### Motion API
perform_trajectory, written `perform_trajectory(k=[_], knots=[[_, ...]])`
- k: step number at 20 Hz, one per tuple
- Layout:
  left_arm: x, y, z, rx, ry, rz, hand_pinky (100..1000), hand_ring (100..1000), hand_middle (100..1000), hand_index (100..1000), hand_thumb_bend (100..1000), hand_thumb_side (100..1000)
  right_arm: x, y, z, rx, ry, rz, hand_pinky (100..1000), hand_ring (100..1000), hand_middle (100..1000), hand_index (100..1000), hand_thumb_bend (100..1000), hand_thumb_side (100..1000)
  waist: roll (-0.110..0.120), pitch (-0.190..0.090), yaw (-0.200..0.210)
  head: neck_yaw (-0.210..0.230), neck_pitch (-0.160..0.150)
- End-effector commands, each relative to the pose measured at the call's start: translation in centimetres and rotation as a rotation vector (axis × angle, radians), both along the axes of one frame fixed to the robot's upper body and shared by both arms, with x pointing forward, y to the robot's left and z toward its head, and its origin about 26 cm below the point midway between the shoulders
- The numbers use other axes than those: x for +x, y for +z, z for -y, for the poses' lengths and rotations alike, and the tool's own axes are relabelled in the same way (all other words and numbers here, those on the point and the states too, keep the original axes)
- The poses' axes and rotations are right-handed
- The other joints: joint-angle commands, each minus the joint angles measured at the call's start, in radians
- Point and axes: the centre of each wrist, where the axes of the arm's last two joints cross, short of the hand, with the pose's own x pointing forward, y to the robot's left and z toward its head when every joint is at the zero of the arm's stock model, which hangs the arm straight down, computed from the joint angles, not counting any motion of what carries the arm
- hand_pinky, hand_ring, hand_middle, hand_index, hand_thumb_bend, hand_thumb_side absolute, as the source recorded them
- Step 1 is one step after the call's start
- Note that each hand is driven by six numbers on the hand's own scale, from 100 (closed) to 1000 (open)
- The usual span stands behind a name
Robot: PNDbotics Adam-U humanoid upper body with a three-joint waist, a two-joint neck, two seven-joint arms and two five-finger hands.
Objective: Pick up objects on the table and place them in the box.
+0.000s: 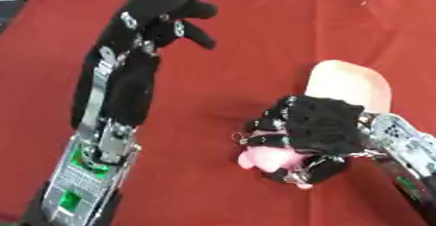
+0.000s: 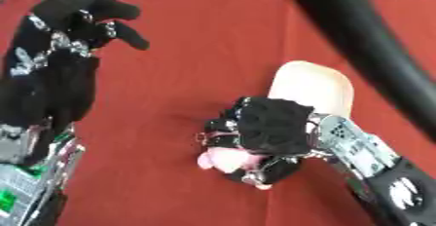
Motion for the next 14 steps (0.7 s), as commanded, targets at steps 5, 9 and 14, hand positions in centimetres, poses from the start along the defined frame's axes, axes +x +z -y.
perform_trajectory(k=[5,9,14], knots=[[-0.4,0.7,0.3,-0.006,-0.018,0.025,552,773,783,867,100,832,1.1,-2.3,0.1,-0.035,0.01,0.039,100,241,444,610,100,458,0.005,-0.013,0.003,-0.01,0.003],[-0.4,0.7,0.2,-0.006,-0.015,0.024,552,773,783,866,100,832,1.3,-2.7,0.2,-0.024,0.023,0.06,100,203,419,590,100,474,0.007,-0.013,0.002,-0.011,0.004],[-0.4,0.7,0.2,-0.007,-0.011,0.027,554,774,783,865,100,829,1.1,-2.0,0.6,0.034,0.078,0.084,100,182,405,573,100,518,0.006,-0.019,-0.002,-0.01,0.006]])
